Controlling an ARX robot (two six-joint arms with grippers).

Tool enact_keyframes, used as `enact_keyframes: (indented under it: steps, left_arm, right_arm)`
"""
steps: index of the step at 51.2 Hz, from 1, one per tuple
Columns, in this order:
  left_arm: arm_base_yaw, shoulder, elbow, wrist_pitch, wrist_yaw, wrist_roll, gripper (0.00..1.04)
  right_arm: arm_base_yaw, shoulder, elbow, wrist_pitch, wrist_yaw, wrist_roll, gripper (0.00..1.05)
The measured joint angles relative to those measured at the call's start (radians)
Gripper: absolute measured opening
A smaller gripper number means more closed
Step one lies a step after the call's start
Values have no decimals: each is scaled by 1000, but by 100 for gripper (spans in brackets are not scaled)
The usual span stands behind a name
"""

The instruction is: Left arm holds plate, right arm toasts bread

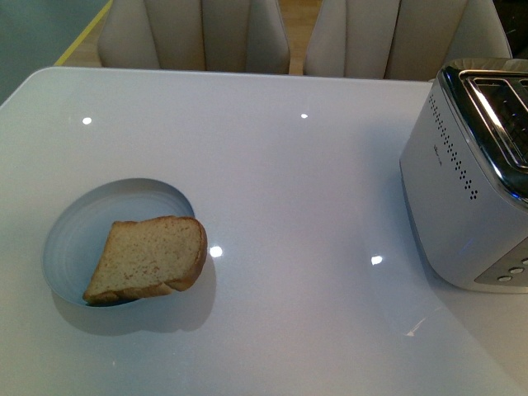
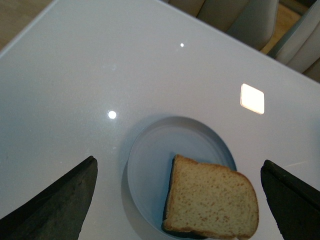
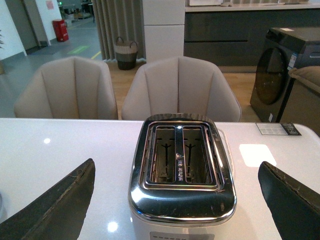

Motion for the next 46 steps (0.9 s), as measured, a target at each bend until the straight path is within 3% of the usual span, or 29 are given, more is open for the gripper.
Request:
enact_keyframes:
  steps: [21, 46]
  left_arm:
    - [-11, 483, 142, 160, -6, 64, 97]
    - [-25, 771, 314, 170, 6, 130, 97]
  right_arm:
    - [0, 0, 0, 0, 0, 0, 96]
    - [0, 0, 0, 0, 0, 0, 96]
